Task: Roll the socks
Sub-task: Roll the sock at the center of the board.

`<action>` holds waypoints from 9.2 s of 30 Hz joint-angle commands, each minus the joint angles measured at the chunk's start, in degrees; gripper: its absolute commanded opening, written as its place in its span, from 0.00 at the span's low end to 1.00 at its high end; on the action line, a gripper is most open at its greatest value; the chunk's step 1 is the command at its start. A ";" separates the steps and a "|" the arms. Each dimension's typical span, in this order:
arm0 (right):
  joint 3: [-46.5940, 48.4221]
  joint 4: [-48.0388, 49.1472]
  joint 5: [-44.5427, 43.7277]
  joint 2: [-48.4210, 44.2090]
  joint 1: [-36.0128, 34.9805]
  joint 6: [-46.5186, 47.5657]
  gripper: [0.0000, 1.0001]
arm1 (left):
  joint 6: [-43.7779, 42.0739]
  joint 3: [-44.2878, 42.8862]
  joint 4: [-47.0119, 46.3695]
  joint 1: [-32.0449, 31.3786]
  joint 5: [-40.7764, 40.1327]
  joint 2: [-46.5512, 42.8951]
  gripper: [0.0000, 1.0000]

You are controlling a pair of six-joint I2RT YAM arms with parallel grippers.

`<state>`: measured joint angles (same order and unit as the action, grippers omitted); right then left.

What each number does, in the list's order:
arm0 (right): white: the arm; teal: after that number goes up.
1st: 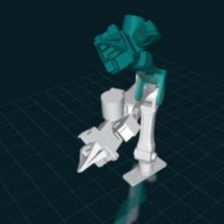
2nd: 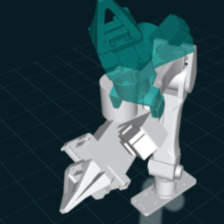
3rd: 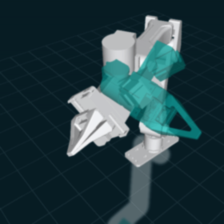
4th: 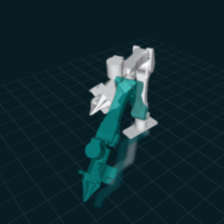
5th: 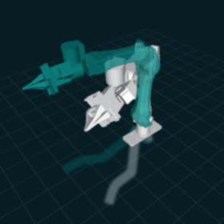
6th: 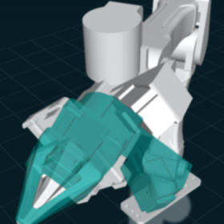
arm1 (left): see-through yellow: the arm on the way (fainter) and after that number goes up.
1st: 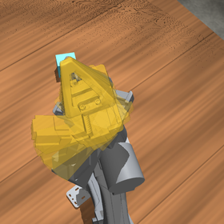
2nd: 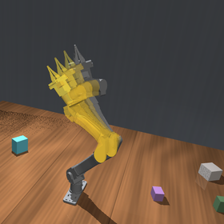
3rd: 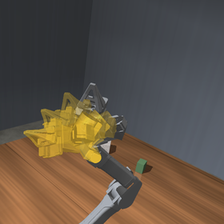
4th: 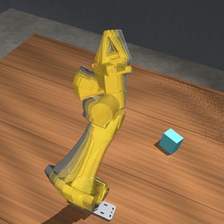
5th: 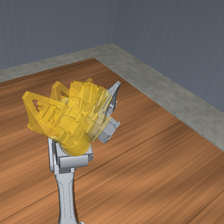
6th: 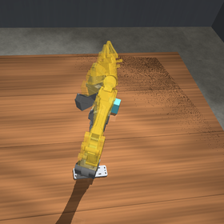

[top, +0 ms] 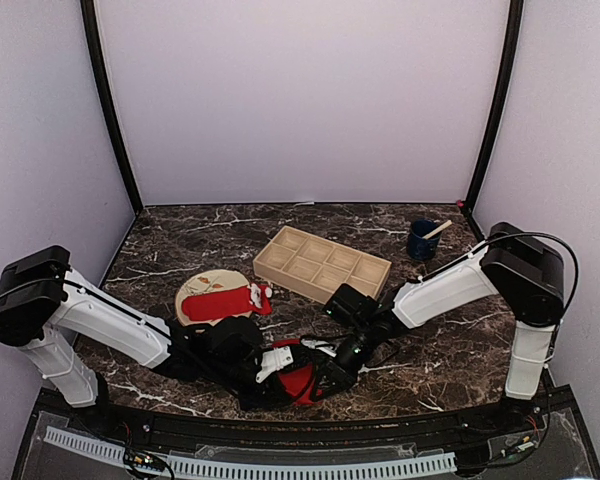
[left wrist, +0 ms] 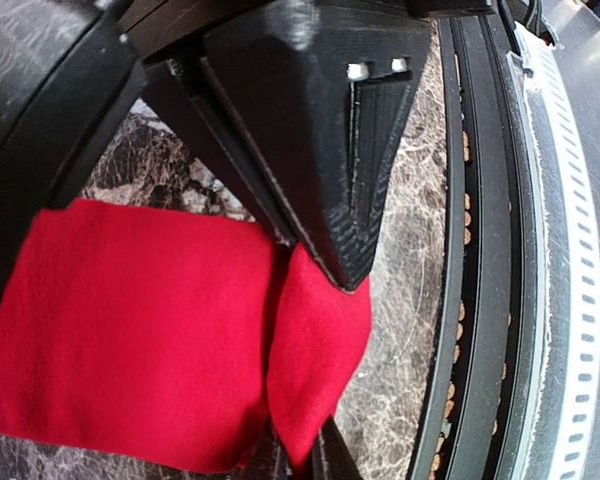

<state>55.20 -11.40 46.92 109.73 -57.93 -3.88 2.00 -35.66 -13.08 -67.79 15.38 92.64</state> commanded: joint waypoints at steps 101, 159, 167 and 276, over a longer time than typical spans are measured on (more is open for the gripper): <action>-11.28 22.83 -32.83 -10.51 -17.99 10.65 0.36 | 18.77 6.34 -8.45 11.80 34.41 7.03 0.13; 0.42 8.26 -3.96 -0.04 -5.16 -3.46 0.00 | 15.52 14.29 -8.78 9.39 7.02 -15.62 0.45; 2.30 6.40 -0.28 1.88 -3.72 -5.18 0.00 | 11.89 13.13 -8.36 5.22 3.30 -14.80 0.47; -13.66 20.95 -36.54 -18.04 -16.62 8.71 0.38 | 25.24 9.30 -13.23 12.74 32.63 3.07 0.20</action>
<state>41.32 7.66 14.52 92.44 -72.77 1.45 26.33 -26.13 -26.24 -55.51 44.84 94.85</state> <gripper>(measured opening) 0.376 0.202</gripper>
